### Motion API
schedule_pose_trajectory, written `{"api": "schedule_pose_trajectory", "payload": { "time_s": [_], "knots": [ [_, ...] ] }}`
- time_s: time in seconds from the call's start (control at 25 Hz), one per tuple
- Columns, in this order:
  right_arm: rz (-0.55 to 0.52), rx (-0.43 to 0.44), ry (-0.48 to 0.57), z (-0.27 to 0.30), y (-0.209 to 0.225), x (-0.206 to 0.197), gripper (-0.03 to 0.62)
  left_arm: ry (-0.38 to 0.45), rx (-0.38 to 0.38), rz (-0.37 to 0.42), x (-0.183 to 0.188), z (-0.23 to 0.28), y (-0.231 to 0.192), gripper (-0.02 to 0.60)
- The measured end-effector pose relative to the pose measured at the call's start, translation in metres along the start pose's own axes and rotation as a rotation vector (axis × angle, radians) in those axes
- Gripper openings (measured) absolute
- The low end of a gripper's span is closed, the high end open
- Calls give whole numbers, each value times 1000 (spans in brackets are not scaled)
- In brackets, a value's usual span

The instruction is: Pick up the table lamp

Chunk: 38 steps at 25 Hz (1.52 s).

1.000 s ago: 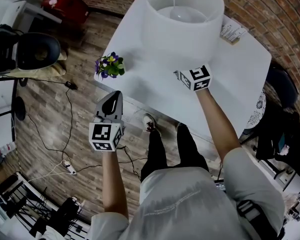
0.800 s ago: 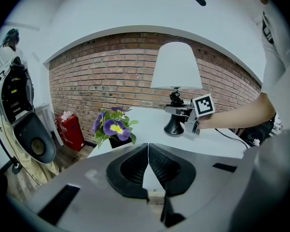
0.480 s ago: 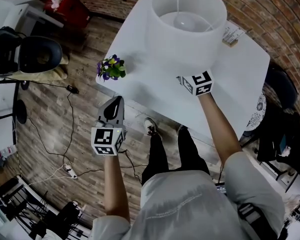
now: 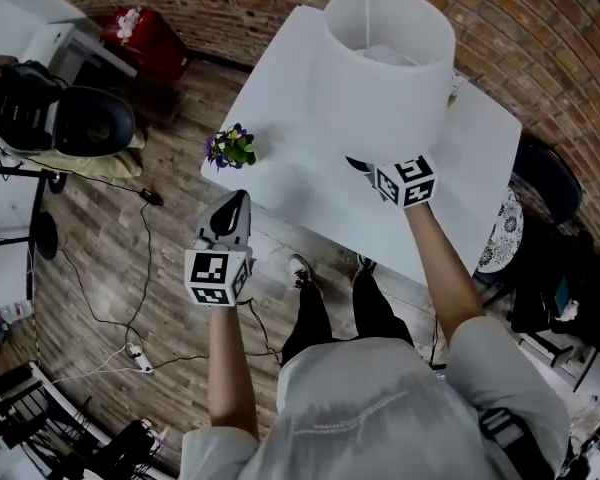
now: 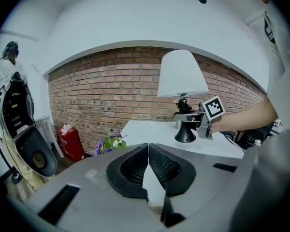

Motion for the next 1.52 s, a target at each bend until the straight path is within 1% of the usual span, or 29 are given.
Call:
{"api": "schedule_pose_trajectory", "payload": {
  "time_s": [0.12, 0.32, 0.56, 0.8, 1.08, 1.2, 1.32, 1.52],
  "knots": [
    [-1, -21, -18, -18, 6, 10, 127, 29, 0, 30, 17, -4, 6, 14],
    [-52, -60, -52, -48, 14, 33, 127, 72, 0, 85, 47, -9, 14, 14],
    [-87, -98, -58, -88, 14, 66, 127, 113, -16, 158, 80, -12, 24, 14],
    [-105, -137, -43, -127, 16, 104, 127, 170, -31, 217, 111, -16, 32, 14],
    [-123, -169, -6, -159, 13, 135, 127, 223, -39, 292, 146, -24, 48, 14],
    [-141, -173, 10, -168, 8, 147, 127, 250, -54, 333, 161, -28, 55, 14],
    [-142, -149, 38, -175, 1, 160, 127, 257, -66, 367, 172, -35, 61, 14],
    [-139, -136, 66, -187, -7, 180, 127, 294, -67, 408, 192, -47, 70, 14]
  ]
}}
Point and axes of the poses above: the fingertips, and each gripper's own axes: z forward along the fingers, y to its right, x out of its top, the point moved 10 cm from there along -z, backward along the fingers, and after that the axes turned 10 degrees about -x, right-handed, at the moved point
